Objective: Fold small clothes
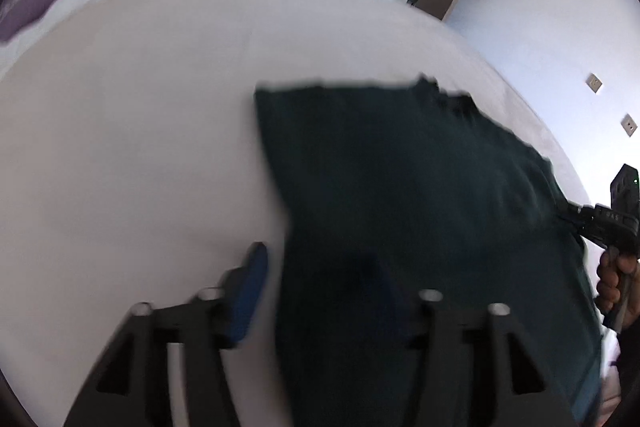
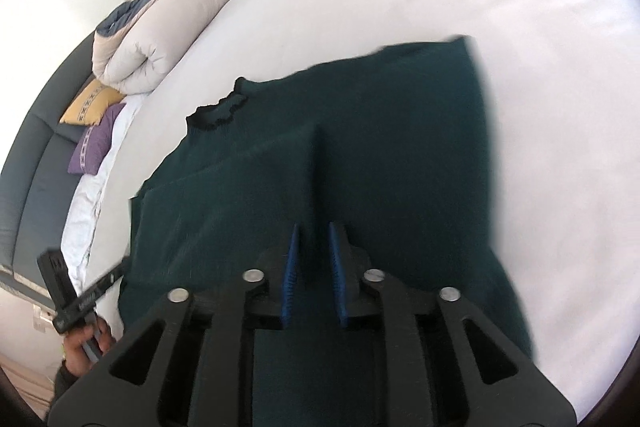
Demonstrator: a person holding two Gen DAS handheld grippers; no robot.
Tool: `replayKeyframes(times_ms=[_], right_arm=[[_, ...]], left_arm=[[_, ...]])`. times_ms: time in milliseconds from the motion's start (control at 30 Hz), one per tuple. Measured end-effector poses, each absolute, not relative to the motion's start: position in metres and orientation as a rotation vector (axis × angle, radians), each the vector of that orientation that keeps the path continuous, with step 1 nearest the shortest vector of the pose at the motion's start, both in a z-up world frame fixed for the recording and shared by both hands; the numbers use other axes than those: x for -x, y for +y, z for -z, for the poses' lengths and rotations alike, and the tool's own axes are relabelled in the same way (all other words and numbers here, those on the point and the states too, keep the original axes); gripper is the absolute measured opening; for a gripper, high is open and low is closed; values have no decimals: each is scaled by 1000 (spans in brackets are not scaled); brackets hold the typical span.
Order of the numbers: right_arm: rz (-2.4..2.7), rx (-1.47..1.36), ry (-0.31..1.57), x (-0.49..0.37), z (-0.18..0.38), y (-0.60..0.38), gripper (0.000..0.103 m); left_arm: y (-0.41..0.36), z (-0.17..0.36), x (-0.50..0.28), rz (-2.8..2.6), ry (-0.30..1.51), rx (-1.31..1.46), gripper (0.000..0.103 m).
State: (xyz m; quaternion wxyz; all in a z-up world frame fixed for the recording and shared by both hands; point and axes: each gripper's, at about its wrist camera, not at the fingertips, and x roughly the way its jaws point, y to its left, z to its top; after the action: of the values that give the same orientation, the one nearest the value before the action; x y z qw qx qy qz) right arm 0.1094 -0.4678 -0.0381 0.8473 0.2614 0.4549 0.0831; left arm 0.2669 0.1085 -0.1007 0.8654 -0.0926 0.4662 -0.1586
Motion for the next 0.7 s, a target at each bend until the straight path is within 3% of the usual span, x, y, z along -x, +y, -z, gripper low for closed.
replayKeyframes(times_ms=[33,67,133,467,700], right_arm=[[-164,-562,954,-97,33,-475,38],[-153,-581,935,-76,25,-484,62],[-132,-605,884,-41,14,-498,80],[-145,-613,941,144,14,-525,80],[-159,-665,997,215,43,-524,78]], left_arm=[[114,96,-250,339,965,216,60],[120,91,-232,335,951,225,61],[131,82,-198,323,936,250,68],[157,99,-80,331,1139,446,70],[148,109,-53,374,1199,469,69]])
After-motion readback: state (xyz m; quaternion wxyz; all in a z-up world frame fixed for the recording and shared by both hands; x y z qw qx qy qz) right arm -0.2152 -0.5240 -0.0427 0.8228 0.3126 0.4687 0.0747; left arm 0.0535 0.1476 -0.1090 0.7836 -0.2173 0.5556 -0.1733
